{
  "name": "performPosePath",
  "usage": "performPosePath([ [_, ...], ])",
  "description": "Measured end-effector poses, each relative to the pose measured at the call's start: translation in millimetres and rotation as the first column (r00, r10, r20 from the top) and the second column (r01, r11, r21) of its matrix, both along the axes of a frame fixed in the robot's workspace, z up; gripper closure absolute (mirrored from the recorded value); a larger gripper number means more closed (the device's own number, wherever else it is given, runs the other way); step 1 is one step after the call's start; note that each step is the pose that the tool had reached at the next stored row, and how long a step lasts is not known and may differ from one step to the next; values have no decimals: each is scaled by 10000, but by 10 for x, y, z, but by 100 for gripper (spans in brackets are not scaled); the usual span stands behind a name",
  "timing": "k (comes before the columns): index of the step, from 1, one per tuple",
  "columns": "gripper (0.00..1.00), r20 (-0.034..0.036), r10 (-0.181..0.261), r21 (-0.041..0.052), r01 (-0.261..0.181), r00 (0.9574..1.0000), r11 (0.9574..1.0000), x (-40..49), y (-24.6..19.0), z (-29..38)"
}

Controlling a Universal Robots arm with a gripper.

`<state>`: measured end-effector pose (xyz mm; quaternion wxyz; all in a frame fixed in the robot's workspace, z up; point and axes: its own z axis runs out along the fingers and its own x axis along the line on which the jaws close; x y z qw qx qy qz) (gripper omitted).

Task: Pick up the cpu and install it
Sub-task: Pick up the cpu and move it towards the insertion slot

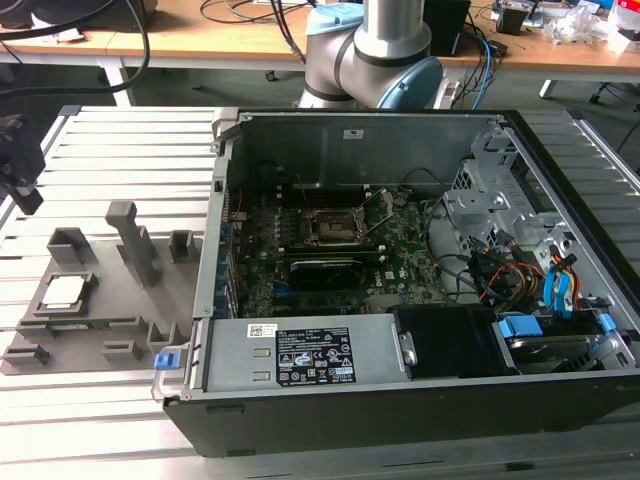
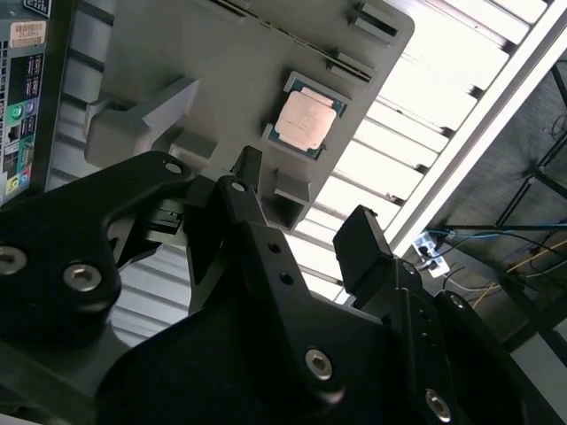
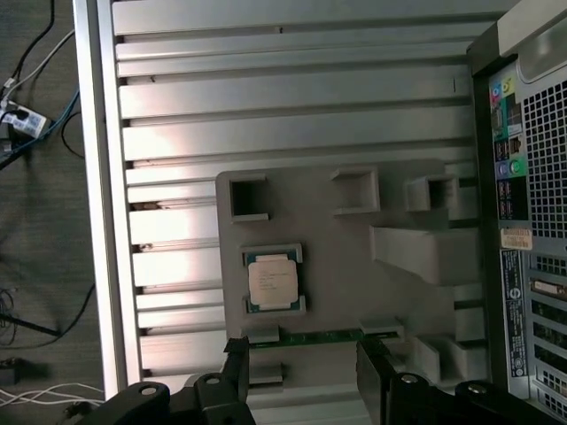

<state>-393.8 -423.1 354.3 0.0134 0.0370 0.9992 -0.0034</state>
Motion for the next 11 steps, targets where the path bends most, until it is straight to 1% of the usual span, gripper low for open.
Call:
performPosePath([
  [4,40,0,0,-4,0,10000,10000,0,0,-24],
  [9,40,0,0,-17,0,10000,10000,0,0,-82],
  [11,40,0,0,-20,0,10000,10000,0,0,-94],
])
